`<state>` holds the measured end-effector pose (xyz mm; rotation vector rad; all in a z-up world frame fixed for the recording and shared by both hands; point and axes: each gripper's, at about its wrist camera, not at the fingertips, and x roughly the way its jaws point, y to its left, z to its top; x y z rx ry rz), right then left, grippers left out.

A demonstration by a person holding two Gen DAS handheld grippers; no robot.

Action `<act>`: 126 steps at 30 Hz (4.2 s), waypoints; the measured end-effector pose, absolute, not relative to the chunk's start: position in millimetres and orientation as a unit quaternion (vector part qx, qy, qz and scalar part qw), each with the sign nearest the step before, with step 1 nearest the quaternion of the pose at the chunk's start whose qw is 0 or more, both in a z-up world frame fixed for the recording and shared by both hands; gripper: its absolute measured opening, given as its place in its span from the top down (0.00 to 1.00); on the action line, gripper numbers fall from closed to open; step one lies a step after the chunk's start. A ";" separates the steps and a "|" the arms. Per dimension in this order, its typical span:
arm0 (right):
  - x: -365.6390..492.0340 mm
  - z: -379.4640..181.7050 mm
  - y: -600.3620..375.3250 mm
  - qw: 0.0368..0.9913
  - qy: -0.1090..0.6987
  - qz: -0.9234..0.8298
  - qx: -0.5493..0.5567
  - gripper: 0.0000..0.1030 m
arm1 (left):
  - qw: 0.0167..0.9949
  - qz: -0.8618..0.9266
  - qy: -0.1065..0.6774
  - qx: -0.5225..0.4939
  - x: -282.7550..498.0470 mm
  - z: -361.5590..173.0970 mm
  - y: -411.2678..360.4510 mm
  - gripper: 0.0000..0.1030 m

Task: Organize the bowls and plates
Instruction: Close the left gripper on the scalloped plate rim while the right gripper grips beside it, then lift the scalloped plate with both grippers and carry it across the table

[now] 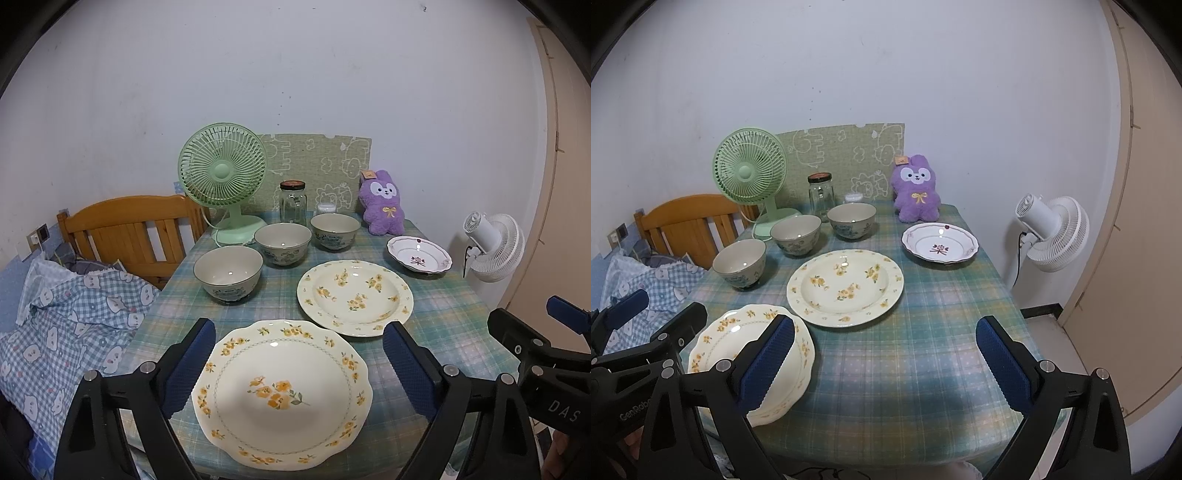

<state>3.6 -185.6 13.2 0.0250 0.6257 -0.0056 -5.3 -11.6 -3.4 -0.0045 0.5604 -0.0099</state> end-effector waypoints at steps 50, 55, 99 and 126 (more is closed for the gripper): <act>70.1 -29.7 -95.7 0.918 0.394 -0.006 0.045 0.07 | 0.927 -0.022 0.375 0.008 56.8 -52.0 62.5 0.14; 77.9 -48.6 -85.1 0.909 0.415 -0.009 0.042 0.09 | 0.915 -0.031 0.403 0.006 65.5 -71.5 69.1 0.16; 128.7 -143.1 -73.6 0.826 0.560 -0.047 0.040 0.46 | 0.845 -0.024 0.533 -0.026 111.7 -143.8 90.2 0.54; 108.9 -116.8 -104.8 0.841 0.540 0.001 0.036 0.46 | 0.869 0.023 0.494 -0.019 81.1 -114.1 55.2 0.55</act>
